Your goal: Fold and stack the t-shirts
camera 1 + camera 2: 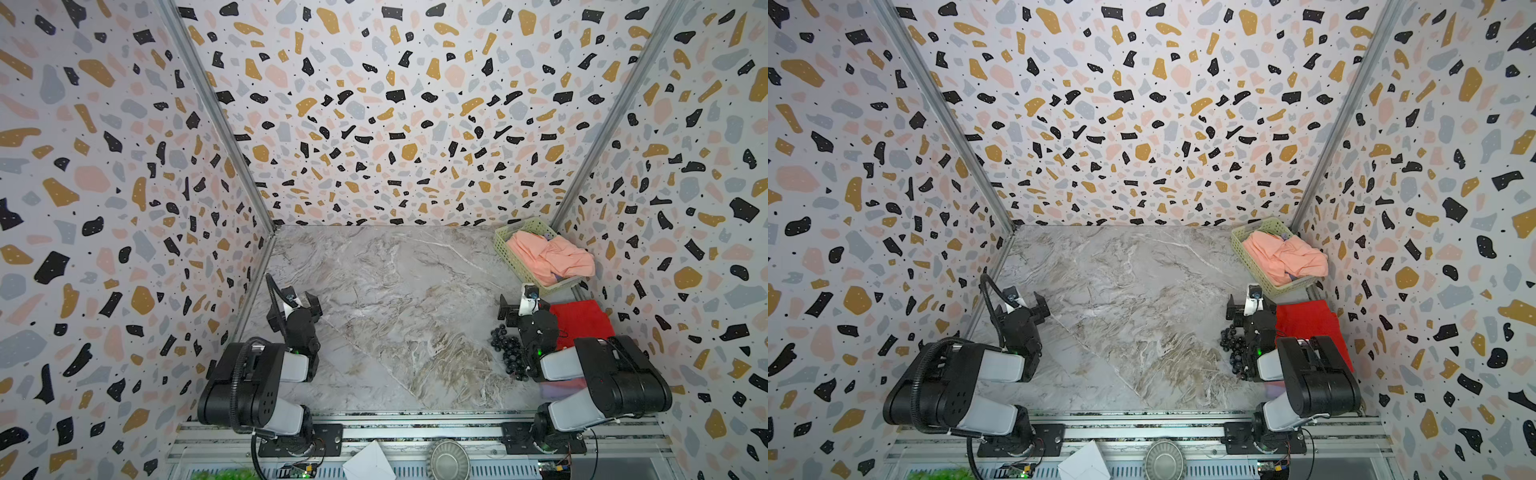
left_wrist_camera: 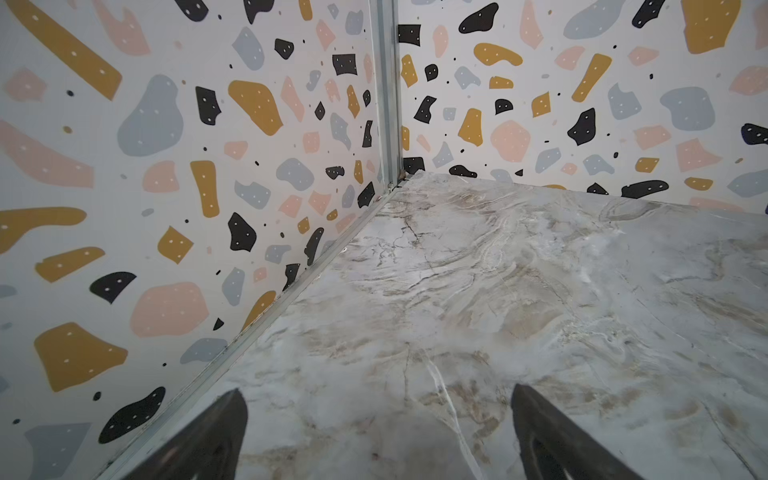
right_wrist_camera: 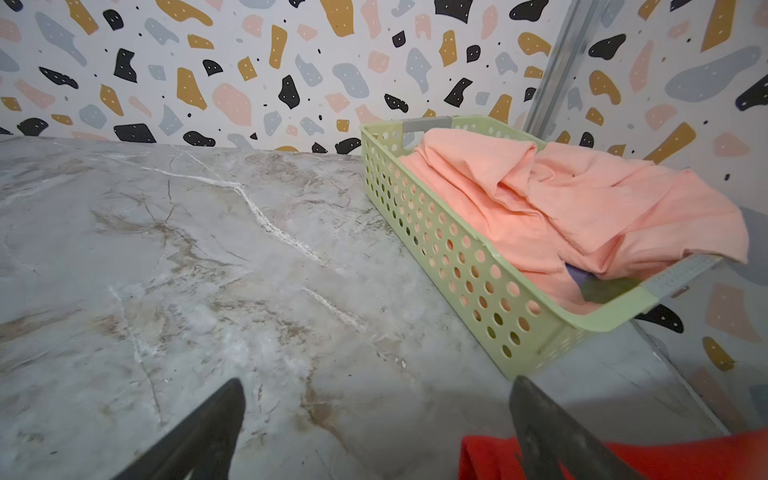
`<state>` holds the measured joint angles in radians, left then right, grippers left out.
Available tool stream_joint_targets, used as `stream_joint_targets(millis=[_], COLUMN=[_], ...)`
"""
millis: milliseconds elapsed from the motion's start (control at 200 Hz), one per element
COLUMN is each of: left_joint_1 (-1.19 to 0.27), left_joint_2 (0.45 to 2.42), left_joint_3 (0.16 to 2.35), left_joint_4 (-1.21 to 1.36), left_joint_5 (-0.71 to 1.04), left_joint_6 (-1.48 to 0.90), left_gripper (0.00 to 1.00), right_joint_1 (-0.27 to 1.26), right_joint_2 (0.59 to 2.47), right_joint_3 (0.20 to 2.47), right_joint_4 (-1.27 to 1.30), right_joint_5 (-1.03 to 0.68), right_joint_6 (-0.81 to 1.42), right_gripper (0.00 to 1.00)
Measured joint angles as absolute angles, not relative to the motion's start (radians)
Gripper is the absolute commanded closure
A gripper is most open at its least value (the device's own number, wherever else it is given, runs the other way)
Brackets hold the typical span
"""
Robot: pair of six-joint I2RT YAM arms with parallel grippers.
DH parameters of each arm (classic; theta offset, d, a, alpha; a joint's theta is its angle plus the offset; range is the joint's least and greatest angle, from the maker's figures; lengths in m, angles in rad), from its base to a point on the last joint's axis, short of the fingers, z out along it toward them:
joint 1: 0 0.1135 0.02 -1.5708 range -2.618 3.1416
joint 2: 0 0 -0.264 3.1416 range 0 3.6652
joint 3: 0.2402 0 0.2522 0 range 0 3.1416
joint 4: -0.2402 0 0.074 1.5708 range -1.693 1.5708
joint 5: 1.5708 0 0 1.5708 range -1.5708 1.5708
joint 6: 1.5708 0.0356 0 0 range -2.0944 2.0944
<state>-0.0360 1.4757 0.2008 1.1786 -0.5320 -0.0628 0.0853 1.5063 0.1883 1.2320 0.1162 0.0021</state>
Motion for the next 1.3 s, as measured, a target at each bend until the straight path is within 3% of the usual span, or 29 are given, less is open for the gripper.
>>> stream_joint_targets(millis=[1001, 1302], left_joint_1=[-0.036, -0.05], left_joint_2=[1.456, 1.108], left_joint_3=[0.201, 0.501], left_joint_4=[1.165, 0.615], left_joint_5=[-0.522, -0.353], left_joint_6=[-0.059, -0.223], left_gripper=[0.01, 0.0], right_joint_1=[0.087, 0.095], right_joint_2=[1.493, 1.224], right_joint_3=[0.188, 0.498], right_joint_4=[1.22, 0.653], right_joint_5=[0.117, 0.054], right_joint_6=[0.002, 0.115], right_gripper=[0.01, 0.01])
